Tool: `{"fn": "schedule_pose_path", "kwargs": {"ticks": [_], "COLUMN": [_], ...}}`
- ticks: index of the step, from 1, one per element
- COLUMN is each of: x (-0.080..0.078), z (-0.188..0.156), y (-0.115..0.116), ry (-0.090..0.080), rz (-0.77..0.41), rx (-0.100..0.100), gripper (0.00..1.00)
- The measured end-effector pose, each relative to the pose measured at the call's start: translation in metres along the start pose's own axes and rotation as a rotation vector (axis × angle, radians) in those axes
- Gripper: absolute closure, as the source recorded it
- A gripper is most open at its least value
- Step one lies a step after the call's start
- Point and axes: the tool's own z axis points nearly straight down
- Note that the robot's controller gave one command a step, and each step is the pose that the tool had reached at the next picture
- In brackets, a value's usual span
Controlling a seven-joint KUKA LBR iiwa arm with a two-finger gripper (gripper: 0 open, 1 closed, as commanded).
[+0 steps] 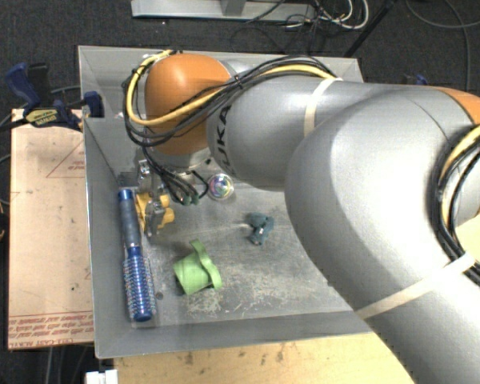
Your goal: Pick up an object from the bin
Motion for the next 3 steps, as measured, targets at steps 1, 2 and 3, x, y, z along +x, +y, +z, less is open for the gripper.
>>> {"fn": "schedule_pose_path", "kwargs": {"ticks": [1,2,3], "x": [0.000,0.000,-0.004], "z": [0.000,0.000,-0.131], "y": [0.000,0.000,0.015], "ry": [0.001,0.001,-0.006], "rz": [0.000,0.000,0.017], "rx": [0.000,0.000,-0.001], "gripper": [0.00,1.00,1.00]}}
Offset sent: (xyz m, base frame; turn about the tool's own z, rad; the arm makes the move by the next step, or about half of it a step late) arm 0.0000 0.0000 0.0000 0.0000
